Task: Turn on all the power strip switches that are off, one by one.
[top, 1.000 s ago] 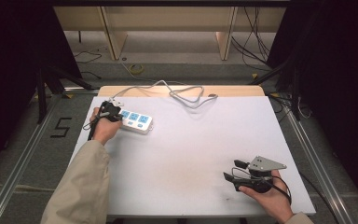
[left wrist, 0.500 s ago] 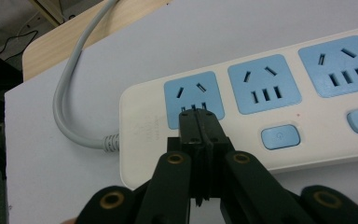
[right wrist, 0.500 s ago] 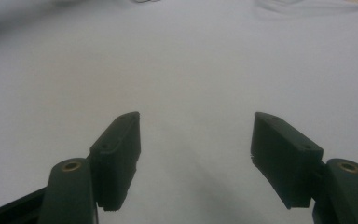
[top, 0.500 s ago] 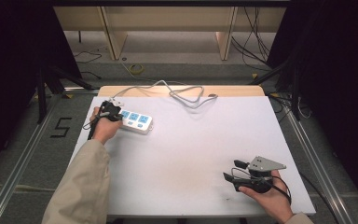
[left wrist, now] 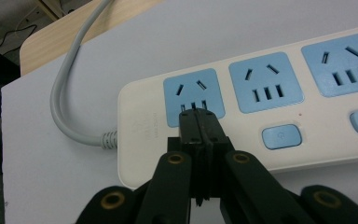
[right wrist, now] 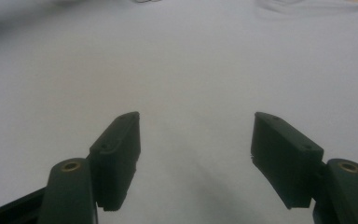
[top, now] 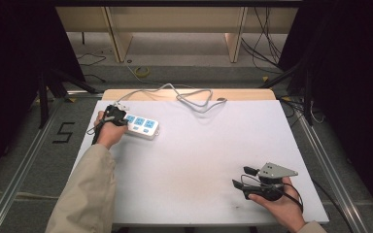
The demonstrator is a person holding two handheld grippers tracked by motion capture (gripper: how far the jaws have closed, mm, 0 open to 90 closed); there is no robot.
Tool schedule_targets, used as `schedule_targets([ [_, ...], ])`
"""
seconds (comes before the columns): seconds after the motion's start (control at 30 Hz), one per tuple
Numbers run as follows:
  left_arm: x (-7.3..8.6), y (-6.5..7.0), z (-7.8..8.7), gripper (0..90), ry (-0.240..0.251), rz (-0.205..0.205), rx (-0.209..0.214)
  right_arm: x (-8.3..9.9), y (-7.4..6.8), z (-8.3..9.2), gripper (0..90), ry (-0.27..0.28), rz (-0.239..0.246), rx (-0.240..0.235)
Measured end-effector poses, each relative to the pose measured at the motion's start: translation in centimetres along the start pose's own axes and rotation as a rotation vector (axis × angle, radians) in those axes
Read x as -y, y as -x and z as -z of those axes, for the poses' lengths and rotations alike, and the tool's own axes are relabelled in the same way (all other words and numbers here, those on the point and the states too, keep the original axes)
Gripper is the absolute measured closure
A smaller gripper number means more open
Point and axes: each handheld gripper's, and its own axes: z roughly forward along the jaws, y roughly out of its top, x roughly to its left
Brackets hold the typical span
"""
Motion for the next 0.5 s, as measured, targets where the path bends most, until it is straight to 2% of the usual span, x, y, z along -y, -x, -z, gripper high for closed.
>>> schedule_targets([
  [0.17, 0.11, -0.03, -0.06, 90.0, 0.0, 0.015, 0.002, -0.02, -0.02, -0.01, 33.8, 0.002, 0.002, -0.002],
  [0.4, 0.05, 0.04, -0.18, 90.0, 0.024, -0.004, -0.006, -0.02, 0.01, 0.07, 33.8, 0.004, -0.001, 0.0],
  [0.5, -0.07, 0.22, -0.13, 90.0, 0.025, -0.004, 0.005, -0.05, 0.0, 0.08, 33.8, 0.005, 0.001, 0.001],
])
